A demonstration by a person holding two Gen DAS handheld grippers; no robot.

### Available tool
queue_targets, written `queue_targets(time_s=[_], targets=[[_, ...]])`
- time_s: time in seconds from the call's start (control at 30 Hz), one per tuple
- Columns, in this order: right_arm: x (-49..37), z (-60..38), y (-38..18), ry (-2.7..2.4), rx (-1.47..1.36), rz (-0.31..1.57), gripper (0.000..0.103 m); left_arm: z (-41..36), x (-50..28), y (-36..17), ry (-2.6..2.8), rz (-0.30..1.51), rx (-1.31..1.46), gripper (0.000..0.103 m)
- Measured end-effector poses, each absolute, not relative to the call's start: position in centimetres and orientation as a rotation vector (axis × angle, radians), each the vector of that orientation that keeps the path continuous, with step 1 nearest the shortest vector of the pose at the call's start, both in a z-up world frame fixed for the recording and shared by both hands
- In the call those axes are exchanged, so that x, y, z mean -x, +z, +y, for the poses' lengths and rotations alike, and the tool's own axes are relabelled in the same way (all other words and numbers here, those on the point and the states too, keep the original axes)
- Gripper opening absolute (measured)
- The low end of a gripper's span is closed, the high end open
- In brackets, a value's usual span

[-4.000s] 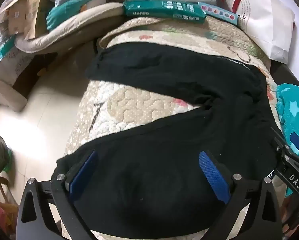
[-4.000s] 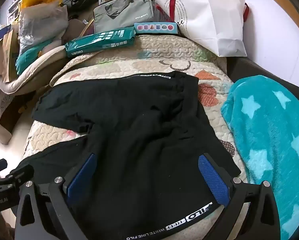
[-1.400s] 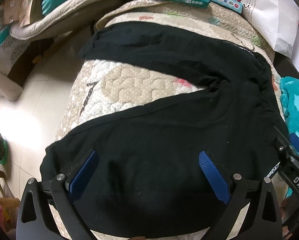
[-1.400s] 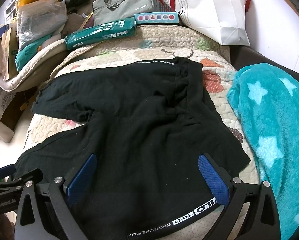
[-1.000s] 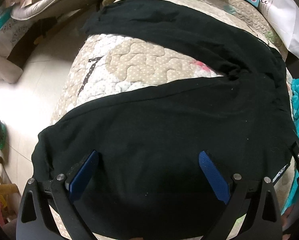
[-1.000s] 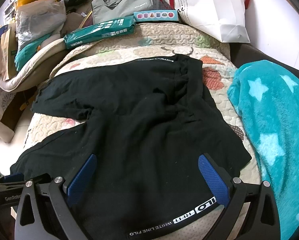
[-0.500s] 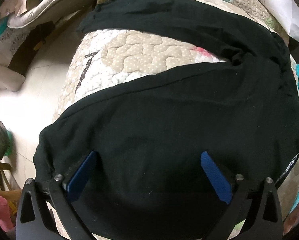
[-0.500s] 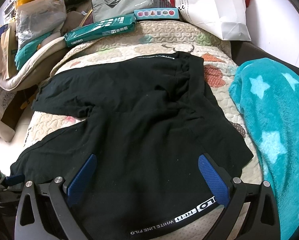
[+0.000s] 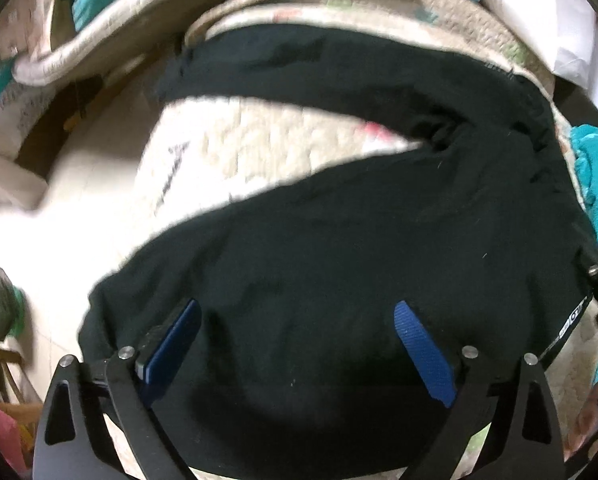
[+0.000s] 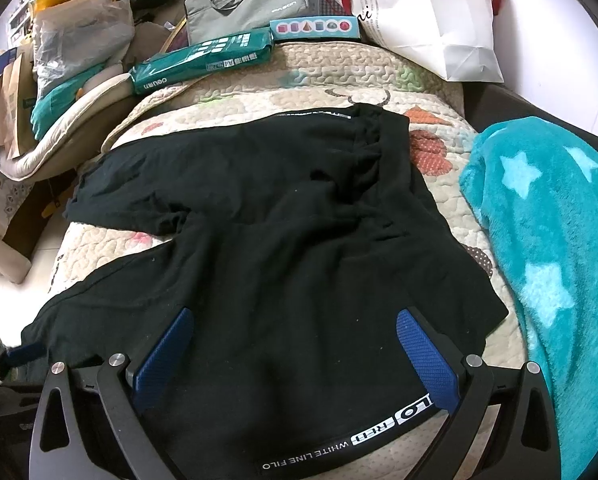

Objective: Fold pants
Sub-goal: 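Lower both grippers onto the trouser waistband and close them on it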

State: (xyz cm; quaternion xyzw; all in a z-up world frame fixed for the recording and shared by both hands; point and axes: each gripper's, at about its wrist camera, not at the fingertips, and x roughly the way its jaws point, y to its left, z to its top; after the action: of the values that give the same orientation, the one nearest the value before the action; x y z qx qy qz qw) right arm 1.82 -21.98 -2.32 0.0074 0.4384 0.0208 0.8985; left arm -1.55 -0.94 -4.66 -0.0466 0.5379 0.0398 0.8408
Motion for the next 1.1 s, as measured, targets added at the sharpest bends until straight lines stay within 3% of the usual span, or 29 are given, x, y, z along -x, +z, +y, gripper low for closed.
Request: queue_targets(time_s=[0.47,0.67,0.77,1.1], targets=[[-1.7,-22.1,-2.2,0.051,-0.016,0.887,0.103,-0.8,1.9,0.6,0.104,0.88,0.082,0.097],[0.4,-21.5,1.5,0.022,0.06,0.67,0.103,-0.3,3.7,5.4,0.137,0.596,0.062,0.098],[1.5,-20.7,4.6,0.045,0.14,0.536,0.103,0.8,4.6,7.1,0.128,0.494,0.093,0.103],[-4.1,-20.9,8.8,0.219,0.234,0.686,0.103,7.4,1.9,8.4,0.136,0.681,0.261,0.103]])
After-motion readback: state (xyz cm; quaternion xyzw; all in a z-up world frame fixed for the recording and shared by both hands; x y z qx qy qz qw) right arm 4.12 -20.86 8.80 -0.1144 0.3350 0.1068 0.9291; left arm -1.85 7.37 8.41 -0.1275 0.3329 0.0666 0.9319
